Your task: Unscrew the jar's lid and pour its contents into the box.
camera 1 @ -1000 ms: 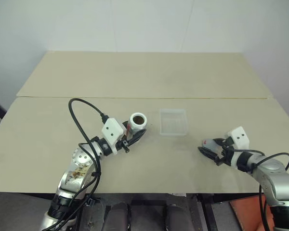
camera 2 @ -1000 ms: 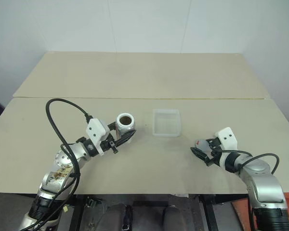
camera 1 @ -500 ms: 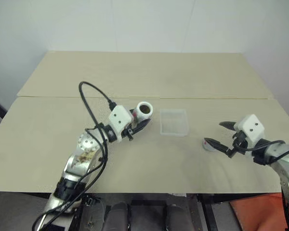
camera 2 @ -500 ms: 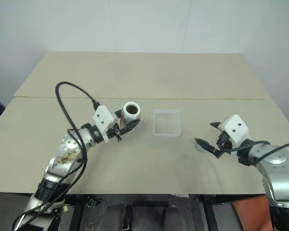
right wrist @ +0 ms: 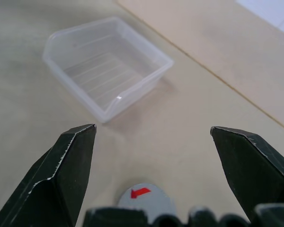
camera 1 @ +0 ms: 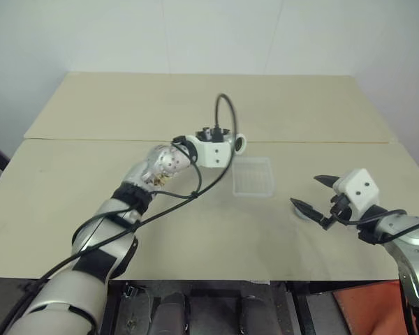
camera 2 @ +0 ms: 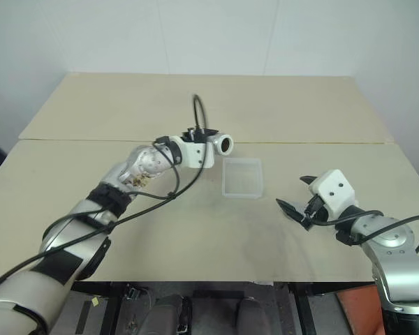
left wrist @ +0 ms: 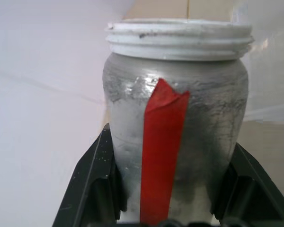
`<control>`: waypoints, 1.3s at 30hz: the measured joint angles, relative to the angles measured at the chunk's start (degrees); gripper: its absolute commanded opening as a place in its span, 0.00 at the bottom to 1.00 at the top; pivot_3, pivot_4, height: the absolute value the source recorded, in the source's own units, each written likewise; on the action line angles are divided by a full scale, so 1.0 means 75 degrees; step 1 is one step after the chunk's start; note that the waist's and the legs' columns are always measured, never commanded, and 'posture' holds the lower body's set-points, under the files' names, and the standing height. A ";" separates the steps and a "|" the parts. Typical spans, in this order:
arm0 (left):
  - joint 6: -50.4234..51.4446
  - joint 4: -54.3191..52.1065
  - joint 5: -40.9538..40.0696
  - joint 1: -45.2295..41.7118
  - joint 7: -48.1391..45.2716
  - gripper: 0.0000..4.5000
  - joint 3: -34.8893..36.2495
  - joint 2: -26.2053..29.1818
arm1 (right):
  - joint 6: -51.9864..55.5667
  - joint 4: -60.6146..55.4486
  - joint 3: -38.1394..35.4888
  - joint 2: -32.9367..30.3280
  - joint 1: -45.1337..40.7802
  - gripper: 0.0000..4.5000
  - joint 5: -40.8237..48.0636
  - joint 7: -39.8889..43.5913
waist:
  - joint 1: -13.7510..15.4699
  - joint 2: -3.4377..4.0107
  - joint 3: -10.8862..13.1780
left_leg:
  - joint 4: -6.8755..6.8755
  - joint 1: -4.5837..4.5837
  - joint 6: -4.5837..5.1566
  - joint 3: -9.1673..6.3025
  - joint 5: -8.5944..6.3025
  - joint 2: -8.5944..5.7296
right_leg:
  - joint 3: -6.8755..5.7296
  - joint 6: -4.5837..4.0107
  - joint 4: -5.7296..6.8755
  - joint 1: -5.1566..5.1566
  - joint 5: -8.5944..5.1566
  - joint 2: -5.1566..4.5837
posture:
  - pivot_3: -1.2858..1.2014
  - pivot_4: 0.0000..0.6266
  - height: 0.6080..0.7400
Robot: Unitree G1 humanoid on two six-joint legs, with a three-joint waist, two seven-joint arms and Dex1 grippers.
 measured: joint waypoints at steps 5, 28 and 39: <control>-0.0815 0.1521 0.2094 -0.1206 0.2479 0.43 -0.1458 -0.0137 | 0.0258 -0.0461 -0.0112 0.0174 0.0219 0.99 0.0007 -0.0321 | 0.0000 -0.0007 0.0004 | 0.0002 -0.0015 0.0000 0.0000 0.0000 -0.0001 | -0.0004 0.0005 -0.0005 -0.0010 0.0002 0.0000 | 0.52 0.24 1.00; 0.0284 0.3082 0.5562 -0.2345 0.7671 0.43 -0.4360 -0.0973 | 0.0798 -0.1145 -0.0231 0.0336 0.0087 0.99 0.0486 -0.0703 | 0.0074 -0.0020 0.0012 | 0.0020 -0.0027 -0.0002 -0.0001 0.0001 -0.0001 | -0.0006 0.0009 0.0006 -0.0018 0.0001 -0.0001 | 0.52 0.24 1.00; -0.1162 0.3134 0.1756 -0.1518 0.3780 0.43 -0.0803 -0.0998 | 0.0843 -0.1113 -0.0186 0.0316 -0.0088 0.99 0.0443 -0.0741 | 0.0025 -0.0017 0.0010 | 0.0032 -0.0026 -0.0005 0.0001 0.0004 0.0003 | -0.0008 0.0007 0.0018 -0.0018 0.0002 -0.0001 | 0.52 0.24 1.00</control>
